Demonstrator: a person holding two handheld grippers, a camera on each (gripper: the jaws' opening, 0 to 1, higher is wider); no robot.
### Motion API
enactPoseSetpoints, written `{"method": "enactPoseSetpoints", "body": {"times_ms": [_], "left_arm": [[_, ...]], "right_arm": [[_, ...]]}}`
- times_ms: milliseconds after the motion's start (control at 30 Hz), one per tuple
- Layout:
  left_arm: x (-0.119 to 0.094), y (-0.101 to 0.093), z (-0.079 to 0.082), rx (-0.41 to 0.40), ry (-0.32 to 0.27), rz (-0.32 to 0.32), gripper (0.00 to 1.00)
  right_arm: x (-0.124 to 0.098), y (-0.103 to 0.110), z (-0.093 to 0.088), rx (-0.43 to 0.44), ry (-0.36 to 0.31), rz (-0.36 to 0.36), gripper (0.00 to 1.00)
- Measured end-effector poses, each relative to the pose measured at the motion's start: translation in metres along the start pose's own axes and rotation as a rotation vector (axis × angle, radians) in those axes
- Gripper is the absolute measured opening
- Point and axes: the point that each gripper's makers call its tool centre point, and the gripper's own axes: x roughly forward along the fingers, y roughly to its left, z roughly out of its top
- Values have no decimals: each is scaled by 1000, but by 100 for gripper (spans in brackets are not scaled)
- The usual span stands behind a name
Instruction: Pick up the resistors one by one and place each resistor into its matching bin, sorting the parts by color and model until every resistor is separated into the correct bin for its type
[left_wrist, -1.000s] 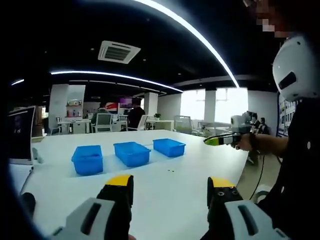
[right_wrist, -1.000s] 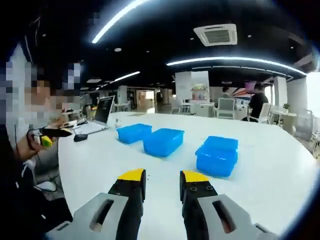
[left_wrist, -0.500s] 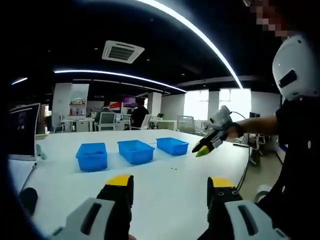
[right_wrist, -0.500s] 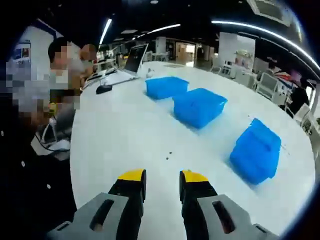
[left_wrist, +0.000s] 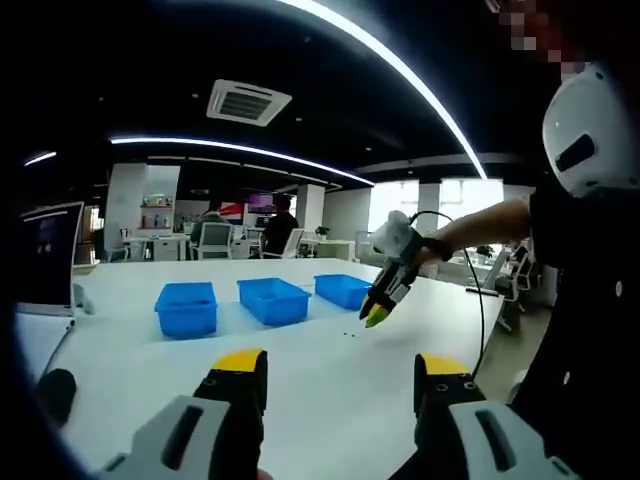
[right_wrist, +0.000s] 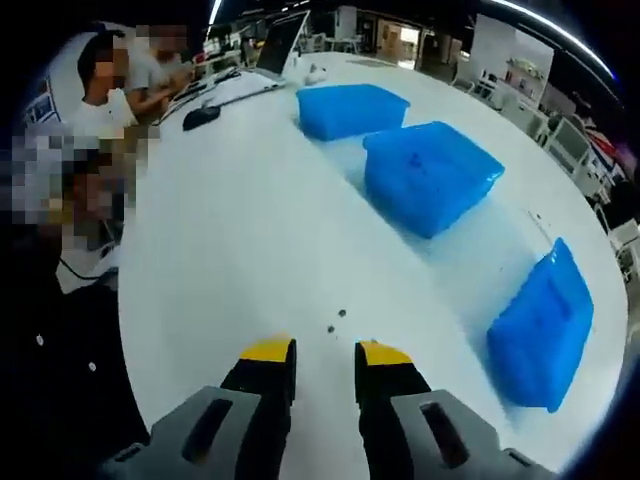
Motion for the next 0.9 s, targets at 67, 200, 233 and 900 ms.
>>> {"method": "enactPoseSetpoints", "body": {"times_ms": [67, 200, 233, 900], "left_arm": [[0, 1, -1, -3, 2, 1, 60], [-1, 2, -2, -6, 0, 0, 60], [-1, 2, -2, -6, -1, 0, 60], [-1, 6, -7, -19, 2, -2, 60]], "right_arm": [[6, 2, -4, 4, 43, 4, 25], [14, 1, -5, 7, 74, -3, 25], [14, 1, -5, 11, 78, -2, 25], [25, -3, -6, 11, 118, -62, 15]]}}
